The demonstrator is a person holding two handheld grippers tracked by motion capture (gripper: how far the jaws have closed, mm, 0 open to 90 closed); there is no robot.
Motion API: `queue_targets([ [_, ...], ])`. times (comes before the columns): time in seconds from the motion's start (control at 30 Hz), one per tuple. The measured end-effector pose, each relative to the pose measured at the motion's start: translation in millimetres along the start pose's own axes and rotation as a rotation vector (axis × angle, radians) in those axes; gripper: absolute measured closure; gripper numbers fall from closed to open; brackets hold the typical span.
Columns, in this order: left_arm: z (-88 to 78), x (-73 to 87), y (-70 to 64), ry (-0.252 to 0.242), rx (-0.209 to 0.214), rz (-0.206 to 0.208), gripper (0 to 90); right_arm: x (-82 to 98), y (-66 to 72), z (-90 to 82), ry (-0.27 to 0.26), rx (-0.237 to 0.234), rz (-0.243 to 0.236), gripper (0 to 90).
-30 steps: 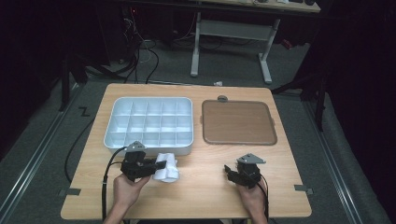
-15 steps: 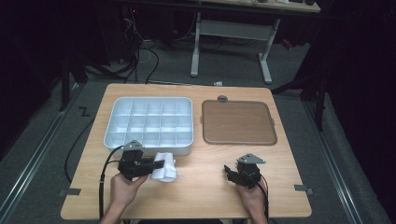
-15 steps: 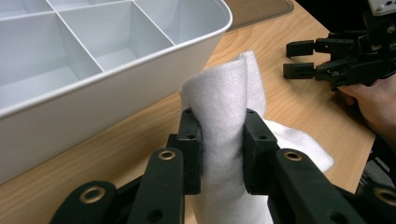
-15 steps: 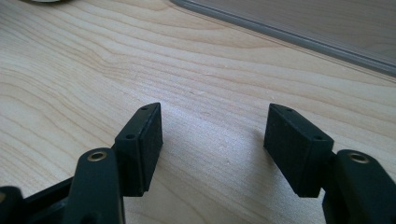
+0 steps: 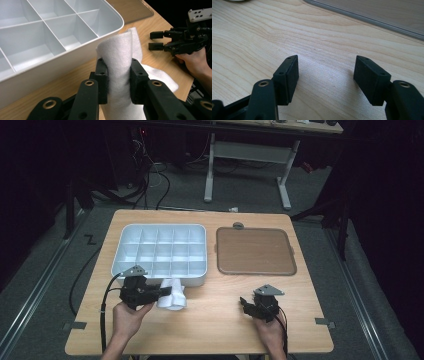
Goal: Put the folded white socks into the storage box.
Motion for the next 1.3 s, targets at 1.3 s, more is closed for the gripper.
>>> queue_targets([
  [1.3, 8.1, -66.4, 12.1, -0.105, -0.019, -0.002, 73.2, 0.0, 0.1, 0.0, 0.0, 0.0, 0.001, 37.2],
])
Point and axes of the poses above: each handheld gripper's, and its own axes: z roughly forward along the jaws, x roughly out of its underside, y roughly to its left, the point moved 2 cm from there along z, roughly forward along the jaws, and after that the axes turned 4 degrees about z, right-handed, at the moved point
